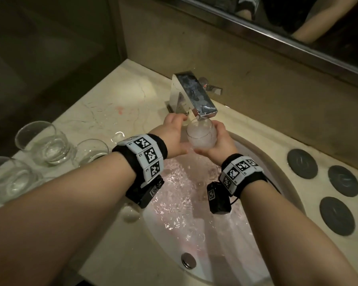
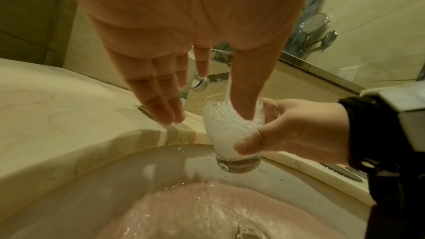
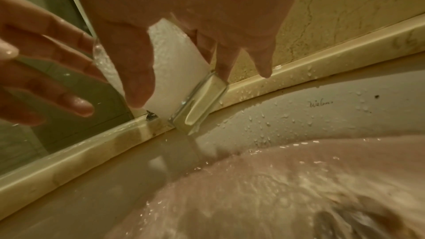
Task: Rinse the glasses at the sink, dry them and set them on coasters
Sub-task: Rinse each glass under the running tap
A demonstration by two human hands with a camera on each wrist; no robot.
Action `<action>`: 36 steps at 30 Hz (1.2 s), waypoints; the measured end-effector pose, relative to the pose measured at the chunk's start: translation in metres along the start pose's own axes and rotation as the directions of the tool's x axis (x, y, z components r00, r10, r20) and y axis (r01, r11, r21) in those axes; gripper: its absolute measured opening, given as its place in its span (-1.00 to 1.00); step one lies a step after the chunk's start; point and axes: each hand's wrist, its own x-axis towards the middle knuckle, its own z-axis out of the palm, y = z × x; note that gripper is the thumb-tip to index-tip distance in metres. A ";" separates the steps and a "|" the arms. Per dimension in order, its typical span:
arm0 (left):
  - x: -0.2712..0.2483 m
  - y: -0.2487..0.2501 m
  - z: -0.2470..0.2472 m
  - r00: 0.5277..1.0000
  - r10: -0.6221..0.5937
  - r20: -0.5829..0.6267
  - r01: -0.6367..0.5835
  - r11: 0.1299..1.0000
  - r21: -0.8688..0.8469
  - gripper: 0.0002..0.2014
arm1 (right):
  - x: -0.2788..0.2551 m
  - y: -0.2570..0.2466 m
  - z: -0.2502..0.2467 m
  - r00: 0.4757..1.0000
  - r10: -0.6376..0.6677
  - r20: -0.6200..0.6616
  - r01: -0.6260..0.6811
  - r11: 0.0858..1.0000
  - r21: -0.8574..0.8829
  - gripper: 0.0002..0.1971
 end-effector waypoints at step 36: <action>-0.007 0.016 -0.014 1.000 -0.005 -0.008 0.005 1.000 0.009 -0.07 | -0.003 -0.006 -0.030 0.995 -0.091 0.033 0.096 0.881 -0.463 -0.14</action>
